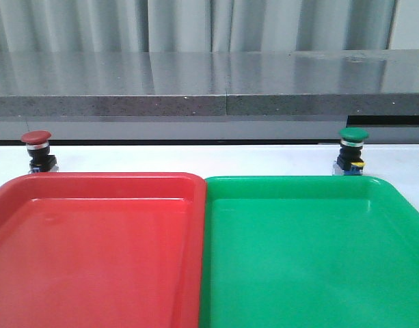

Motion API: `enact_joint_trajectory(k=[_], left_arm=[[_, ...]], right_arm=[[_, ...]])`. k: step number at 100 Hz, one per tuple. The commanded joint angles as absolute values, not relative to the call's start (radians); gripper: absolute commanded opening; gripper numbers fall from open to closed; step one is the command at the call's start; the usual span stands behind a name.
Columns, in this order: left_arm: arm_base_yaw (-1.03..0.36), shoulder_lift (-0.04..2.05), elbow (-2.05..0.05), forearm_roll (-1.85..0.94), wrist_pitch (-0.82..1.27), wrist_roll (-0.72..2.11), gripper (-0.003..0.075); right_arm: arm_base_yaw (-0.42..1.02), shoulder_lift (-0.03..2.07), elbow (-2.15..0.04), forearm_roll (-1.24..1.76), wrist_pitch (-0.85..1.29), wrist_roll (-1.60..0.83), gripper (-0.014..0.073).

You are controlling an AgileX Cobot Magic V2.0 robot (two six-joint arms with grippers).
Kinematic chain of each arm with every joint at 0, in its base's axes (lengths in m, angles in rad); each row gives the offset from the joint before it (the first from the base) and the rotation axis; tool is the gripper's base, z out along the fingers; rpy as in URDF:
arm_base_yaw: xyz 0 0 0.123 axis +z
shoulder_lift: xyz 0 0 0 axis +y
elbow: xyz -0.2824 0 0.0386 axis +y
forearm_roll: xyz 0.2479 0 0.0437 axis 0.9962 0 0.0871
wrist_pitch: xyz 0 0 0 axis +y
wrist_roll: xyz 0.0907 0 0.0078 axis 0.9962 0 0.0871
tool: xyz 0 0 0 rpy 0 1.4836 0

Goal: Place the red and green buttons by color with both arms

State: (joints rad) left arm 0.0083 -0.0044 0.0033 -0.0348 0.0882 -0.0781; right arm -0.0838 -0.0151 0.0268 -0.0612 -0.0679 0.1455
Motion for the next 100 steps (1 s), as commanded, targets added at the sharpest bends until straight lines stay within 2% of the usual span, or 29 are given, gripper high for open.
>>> enact_joint_trajectory(k=[1,70,100], left_arm=[[0.009,-0.037,0.014,-0.044,0.006,-0.087,-0.002],[0.009,-0.031,0.002,0.022,0.039,-0.077,-0.002],[0.009,0.079,-0.169,-0.04,0.065,-0.081,-0.0021]], right_arm=[[-0.091,-0.033,0.009,-0.064,-0.142,0.143,-0.0064],[-0.091,-0.033,0.009,-0.064,-0.142,0.143,-0.0064],[-0.091,-0.033,0.009,-0.064,-0.142,0.143,-0.0064]])
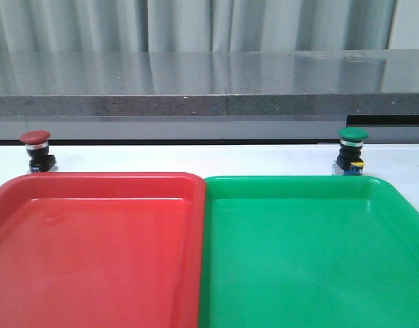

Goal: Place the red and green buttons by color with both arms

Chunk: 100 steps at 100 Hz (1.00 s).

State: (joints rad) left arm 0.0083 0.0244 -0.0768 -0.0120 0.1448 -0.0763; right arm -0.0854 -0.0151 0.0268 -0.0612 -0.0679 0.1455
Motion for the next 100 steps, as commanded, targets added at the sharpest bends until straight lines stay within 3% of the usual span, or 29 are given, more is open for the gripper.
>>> enact_joint_trajectory(k=[1,24,60,72,91,100], left_arm=[[0.009,0.087,-0.181,-0.05,0.065,-0.08,-0.0021],[0.009,0.268,-0.387,-0.135,0.144,-0.083,-0.002],[0.009,0.623,-0.681,-0.135,0.435,-0.083,0.0002],[0.009,0.725,-0.733,-0.135,0.444,-0.083,0.0137],[0.009,0.876,-0.788,-0.142,0.452,-0.083,0.0514],[0.004,0.961,-0.822,-0.185,0.462,-0.081,0.0557]], right_arm=[[-0.091,-0.033,0.009,-0.064,-0.142,0.143,-0.0064],[-0.091,-0.033,0.009,-0.064,-0.142,0.143,-0.0064],[-0.091,-0.033,0.009,-0.064,-0.142,0.143,-0.0064],[-0.091,-0.033,0.009,-0.064,-0.142,0.143,-0.0064],[-0.091,-0.033,0.009,-0.064,-0.142,0.143,-0.0064],[-0.091,-0.033,0.009,-0.064,-0.142,0.143,-0.0064]])
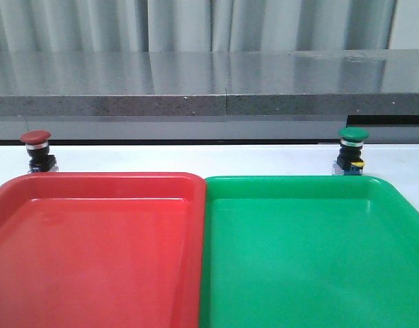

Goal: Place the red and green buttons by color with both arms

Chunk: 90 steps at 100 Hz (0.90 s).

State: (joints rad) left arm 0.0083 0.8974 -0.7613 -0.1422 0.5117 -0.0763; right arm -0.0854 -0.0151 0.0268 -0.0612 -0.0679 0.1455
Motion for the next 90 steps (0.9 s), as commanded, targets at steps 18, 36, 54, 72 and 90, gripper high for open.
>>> enact_joint_trajectory(k=[18,36,54,72,90], left_arm=[[-0.051,1.139,-0.93,-0.19,0.494,-0.041,0.0554],[-0.062,1.302,-1.072,-0.19,0.558,-0.041,0.0554],[-0.062,1.476,-1.226,-0.19,0.69,-0.041,0.0554],[-0.062,1.623,-1.35,-0.19,0.741,-0.041,0.0554],[-0.062,1.75,-1.446,-0.19,0.782,-0.04,0.0554]], right_arm=[[-0.091,-0.033,0.009,-0.064,-0.142,0.143,-0.0064],[-0.091,-0.033,0.009,-0.064,-0.142,0.143,-0.0064],[-0.091,-0.033,0.009,-0.064,-0.142,0.143,-0.0064],[-0.091,-0.033,0.009,-0.064,-0.142,0.143,-0.0064],[-0.091,-0.033,0.009,-0.064,-0.142,0.143,-0.0064]])
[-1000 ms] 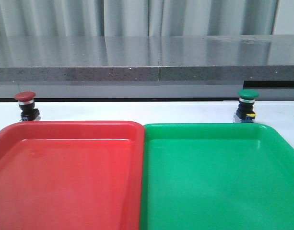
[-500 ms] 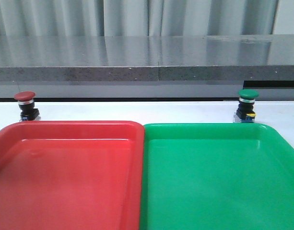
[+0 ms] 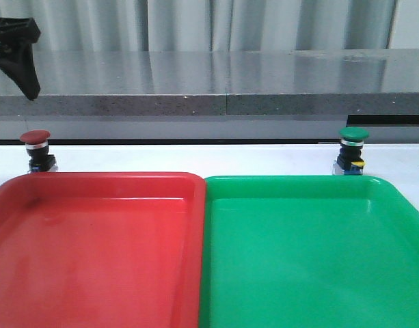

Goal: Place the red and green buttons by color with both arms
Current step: 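Lower the left gripper over the red button and close on it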

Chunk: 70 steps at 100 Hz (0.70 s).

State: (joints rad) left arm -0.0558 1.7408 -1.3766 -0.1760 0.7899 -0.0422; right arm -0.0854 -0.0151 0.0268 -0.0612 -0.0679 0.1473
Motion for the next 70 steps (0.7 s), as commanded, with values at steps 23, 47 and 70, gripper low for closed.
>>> enact_joint_trajectory(k=[23,47,70], left_arm=[[-0.074,1.866,-1.535,-0.192,0.797,-0.026,0.0554],[-0.076,1.945,-1.555,-0.186,0.788,0.027,0.0554],[-0.076,1.963,-1.555,-0.186,0.765,0.029,0.0537]], right_arm=[[-0.091,-0.033,0.009,-0.064,-0.142,0.143,-0.0064],[-0.091,-0.033,0.009,-0.064,-0.142,0.143,-0.0064],[-0.091,-0.033,0.009,-0.064,-0.142,0.143,-0.0064]])
